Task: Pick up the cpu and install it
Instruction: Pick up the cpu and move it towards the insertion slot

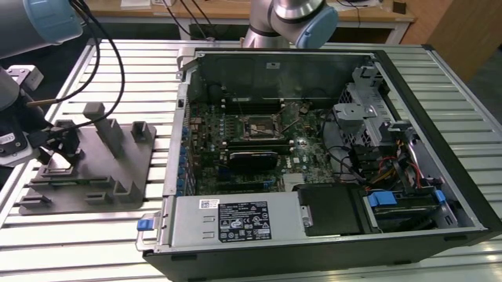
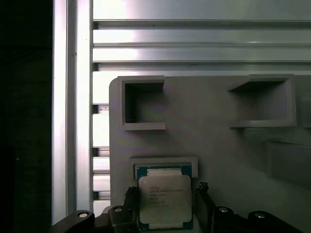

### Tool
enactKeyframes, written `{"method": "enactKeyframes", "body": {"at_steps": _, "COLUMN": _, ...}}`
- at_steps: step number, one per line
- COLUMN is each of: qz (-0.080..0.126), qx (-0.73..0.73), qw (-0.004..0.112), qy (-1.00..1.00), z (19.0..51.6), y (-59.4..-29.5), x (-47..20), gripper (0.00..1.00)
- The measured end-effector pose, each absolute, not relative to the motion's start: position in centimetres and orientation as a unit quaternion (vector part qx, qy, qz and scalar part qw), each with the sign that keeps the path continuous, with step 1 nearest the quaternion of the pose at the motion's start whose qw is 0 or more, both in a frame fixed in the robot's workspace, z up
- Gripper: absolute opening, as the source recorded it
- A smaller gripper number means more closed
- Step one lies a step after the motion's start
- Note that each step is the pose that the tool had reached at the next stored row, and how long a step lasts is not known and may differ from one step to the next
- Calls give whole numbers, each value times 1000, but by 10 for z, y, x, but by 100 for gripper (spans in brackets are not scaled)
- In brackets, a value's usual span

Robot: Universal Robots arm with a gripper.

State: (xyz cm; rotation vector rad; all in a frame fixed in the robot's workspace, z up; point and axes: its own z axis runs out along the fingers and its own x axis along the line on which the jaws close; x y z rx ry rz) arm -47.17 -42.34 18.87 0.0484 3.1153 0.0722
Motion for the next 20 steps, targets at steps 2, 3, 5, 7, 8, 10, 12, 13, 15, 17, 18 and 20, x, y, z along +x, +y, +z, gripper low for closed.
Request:
{"method": "enactKeyframes", "body": {"at_steps": 2, "qz": 23, "qx": 16, "qw": 13, "qy": 1000, "z": 188, "y": -423, "x": -472, "gripper": 59}}
{"method": "enactKeyframes", "body": {"at_steps": 3, "qz": 23, "qx": 16, "qw": 12, "qy": 1000, "z": 187, "y": -423, "x": -472, "gripper": 59}}
{"method": "enactKeyframes", "body": {"at_steps": 5, "qz": 23, "qx": 16, "qw": 13, "qy": 1000, "z": 186, "y": -423, "x": -472, "gripper": 59}}
{"method": "enactKeyframes", "body": {"at_steps": 7, "qz": 23, "qx": 16, "qw": 12, "qy": 1000, "z": 185, "y": -423, "x": -472, "gripper": 59}}
{"method": "enactKeyframes", "body": {"at_steps": 8, "qz": 23, "qx": 16, "qw": 12, "qy": 1000, "z": 185, "y": -423, "x": -472, "gripper": 59}}
{"method": "enactKeyframes", "body": {"at_steps": 10, "qz": 23, "qx": 16, "qw": 12, "qy": 1000, "z": 184, "y": -423, "x": -472, "gripper": 59}}
{"method": "enactKeyframes", "body": {"at_steps": 12, "qz": 23, "qx": 16, "qw": 12, "qy": 1000, "z": 184, "y": -423, "x": -472, "gripper": 59}}
{"method": "enactKeyframes", "body": {"at_steps": 13, "qz": 23, "qx": 16, "qw": 12, "qy": 1000, "z": 184, "y": -423, "x": -472, "gripper": 59}}
{"method": "enactKeyframes", "body": {"at_steps": 15, "qz": 23, "qx": 16, "qw": 13, "qy": 1000, "z": 184, "y": -423, "x": -472, "gripper": 59}}
{"method": "enactKeyframes", "body": {"at_steps": 17, "qz": 23, "qx": 16, "qw": 13, "qy": 1000, "z": 183, "y": -423, "x": -472, "gripper": 59}}
{"method": "enactKeyframes", "body": {"at_steps": 18, "qz": 23, "qx": 16, "qw": 13, "qy": 1000, "z": 183, "y": -423, "x": -472, "gripper": 59}}
{"method": "enactKeyframes", "body": {"at_steps": 20, "qz": 23, "qx": 16, "qw": 12, "qy": 1000, "z": 183, "y": -423, "x": -472, "gripper": 59}}
